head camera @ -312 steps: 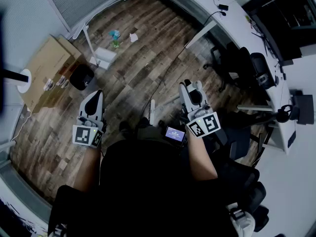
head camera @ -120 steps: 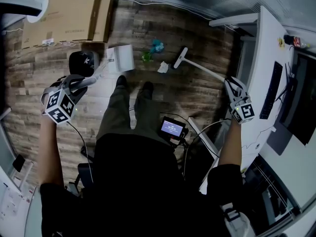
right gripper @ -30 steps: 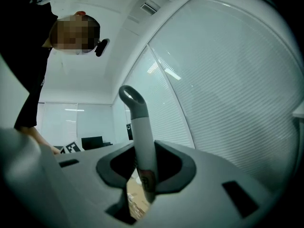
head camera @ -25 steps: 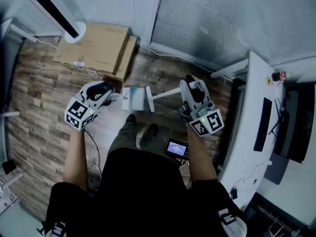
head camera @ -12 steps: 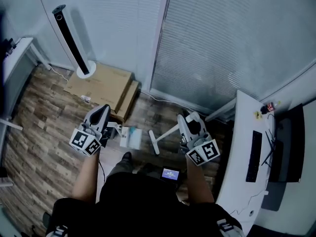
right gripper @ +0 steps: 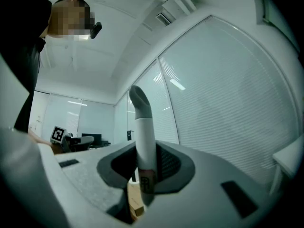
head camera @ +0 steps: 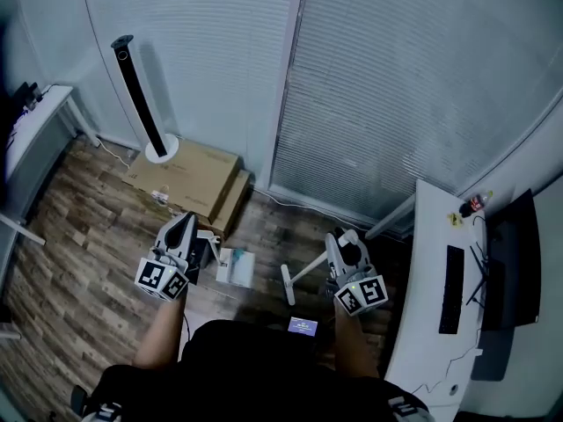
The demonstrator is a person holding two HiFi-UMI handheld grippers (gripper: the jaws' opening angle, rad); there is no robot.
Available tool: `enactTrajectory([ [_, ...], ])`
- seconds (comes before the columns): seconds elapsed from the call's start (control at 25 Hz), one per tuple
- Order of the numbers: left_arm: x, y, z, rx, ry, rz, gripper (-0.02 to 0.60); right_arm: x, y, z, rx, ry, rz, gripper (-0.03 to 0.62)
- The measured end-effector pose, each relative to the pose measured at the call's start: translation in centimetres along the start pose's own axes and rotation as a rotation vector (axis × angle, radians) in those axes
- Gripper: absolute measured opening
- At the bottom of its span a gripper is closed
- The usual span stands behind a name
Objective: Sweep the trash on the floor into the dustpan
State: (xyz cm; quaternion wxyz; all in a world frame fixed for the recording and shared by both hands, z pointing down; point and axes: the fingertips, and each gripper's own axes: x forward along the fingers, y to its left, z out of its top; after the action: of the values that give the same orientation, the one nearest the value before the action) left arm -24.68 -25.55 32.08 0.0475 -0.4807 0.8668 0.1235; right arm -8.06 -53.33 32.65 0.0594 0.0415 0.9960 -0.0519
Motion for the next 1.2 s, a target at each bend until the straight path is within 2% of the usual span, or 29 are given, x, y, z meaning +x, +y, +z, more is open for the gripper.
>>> enactTrajectory([
  [0.28,-3.6,-0.6,-0.7,-0.029,0.020,-0.057,-0.005,-3.6,3.0,0.1,-0.002,-0.006,-0.053,0.083],
  [0.6,-10.6,-1.4,0.5,-0.009,0.035,-0.113,-0.005,-8.2,8.2,-0.7,0.011,0.004,-0.155,0.083],
  [1.0,-18.4,-2.3,-1.2,0.000,0.084,-0.117,-0.005,-12.2,15.3,-1.9,0.011,0.015,-0.155,0.081],
  [1.2,-20.7,-3.2,-2.5,-0.024,0.121,-0.102,-0.005,-13.7,17.5,-2.6,0.031,0.034,-0.122,0.081],
])
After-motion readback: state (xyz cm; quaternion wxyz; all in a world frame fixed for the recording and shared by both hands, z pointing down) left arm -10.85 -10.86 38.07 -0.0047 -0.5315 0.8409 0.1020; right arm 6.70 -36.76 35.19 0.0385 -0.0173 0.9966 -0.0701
